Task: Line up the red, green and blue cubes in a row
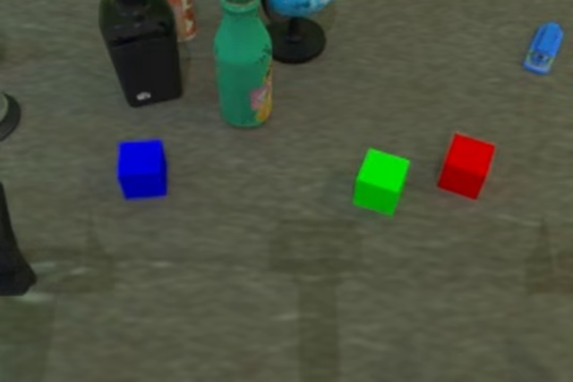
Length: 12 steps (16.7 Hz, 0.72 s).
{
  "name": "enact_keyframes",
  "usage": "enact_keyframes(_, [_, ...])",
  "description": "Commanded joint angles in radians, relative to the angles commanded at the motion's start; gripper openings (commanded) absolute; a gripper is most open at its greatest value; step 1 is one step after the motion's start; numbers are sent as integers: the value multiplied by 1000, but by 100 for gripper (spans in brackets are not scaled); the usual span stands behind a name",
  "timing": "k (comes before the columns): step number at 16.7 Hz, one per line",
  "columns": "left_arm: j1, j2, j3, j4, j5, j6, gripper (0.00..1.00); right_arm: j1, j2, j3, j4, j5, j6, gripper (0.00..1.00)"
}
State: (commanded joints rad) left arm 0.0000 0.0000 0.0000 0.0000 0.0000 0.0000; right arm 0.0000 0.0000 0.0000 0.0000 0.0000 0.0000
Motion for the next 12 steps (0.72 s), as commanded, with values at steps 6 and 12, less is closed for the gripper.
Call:
enact_keyframes(6, [0, 0, 0, 0, 0, 0, 100, 19, 102, 103, -71, -1, -51, 100])
enact_keyframes(12, [0, 0, 0, 0, 0, 0, 100, 82, 574, 529, -342, 2, -243, 100])
